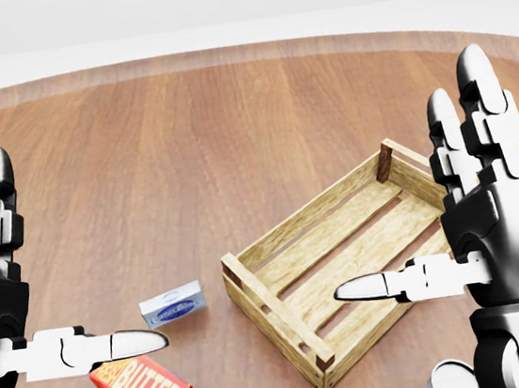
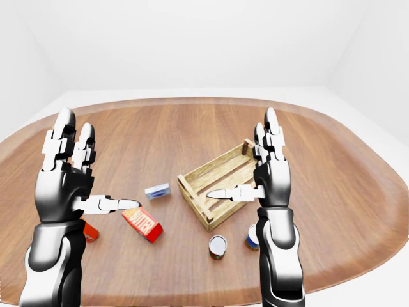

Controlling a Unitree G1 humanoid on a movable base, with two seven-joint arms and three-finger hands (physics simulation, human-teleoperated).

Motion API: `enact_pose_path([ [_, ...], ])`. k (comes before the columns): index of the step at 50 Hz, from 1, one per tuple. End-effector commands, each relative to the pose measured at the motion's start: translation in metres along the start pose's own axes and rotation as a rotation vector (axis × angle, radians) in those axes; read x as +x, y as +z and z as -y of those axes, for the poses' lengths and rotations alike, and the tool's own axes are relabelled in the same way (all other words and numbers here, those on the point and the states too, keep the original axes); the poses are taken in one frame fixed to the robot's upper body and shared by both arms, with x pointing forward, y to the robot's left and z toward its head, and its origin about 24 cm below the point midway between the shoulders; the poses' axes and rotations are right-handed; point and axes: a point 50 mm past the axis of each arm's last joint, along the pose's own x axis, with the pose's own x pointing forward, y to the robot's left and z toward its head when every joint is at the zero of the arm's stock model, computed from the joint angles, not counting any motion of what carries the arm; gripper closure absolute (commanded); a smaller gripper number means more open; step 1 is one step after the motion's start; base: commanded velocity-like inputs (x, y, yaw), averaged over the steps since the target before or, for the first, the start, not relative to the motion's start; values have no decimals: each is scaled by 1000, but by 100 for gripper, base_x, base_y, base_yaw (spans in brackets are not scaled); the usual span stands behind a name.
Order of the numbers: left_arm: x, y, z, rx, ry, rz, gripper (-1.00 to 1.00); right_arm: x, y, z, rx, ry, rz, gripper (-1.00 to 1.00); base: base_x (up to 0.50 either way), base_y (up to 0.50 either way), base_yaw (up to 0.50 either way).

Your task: Pick up the tomato sauce, and put it in the wooden tray.

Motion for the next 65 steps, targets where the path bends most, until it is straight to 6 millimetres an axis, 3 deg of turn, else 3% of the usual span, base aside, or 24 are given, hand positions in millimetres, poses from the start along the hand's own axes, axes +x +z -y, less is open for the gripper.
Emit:
enact_pose_path([
  [1, 0, 0, 0, -1, -2, 1, -100, 0, -1, 0, 0, 3, -2, -100, 50, 0, 0],
  [7, 0, 1, 0, 2, -2, 3, -100, 0, -1, 0, 4, 1, -5, -100, 49, 0, 0],
  [24, -1, 1, 1, 4, -5, 1, -100, 0, -3, 2, 0, -3, -11, -100, 0, 0, 0],
  [42, -1, -1, 1, 5, -7, -5, -100, 0, -6, 2, -8, -13, -27, -100, 0, 37, 0],
  [58, -1, -2, 2, -5, -9, -12, -100, -7, 6, 2, -16, -29, 16, -100, 0, 0, 0],
  [65, 1, 1, 0, -3, -4, 7, -100, -11, 22, -1, -52, -20, 77, -100, 0, 0, 0],
])
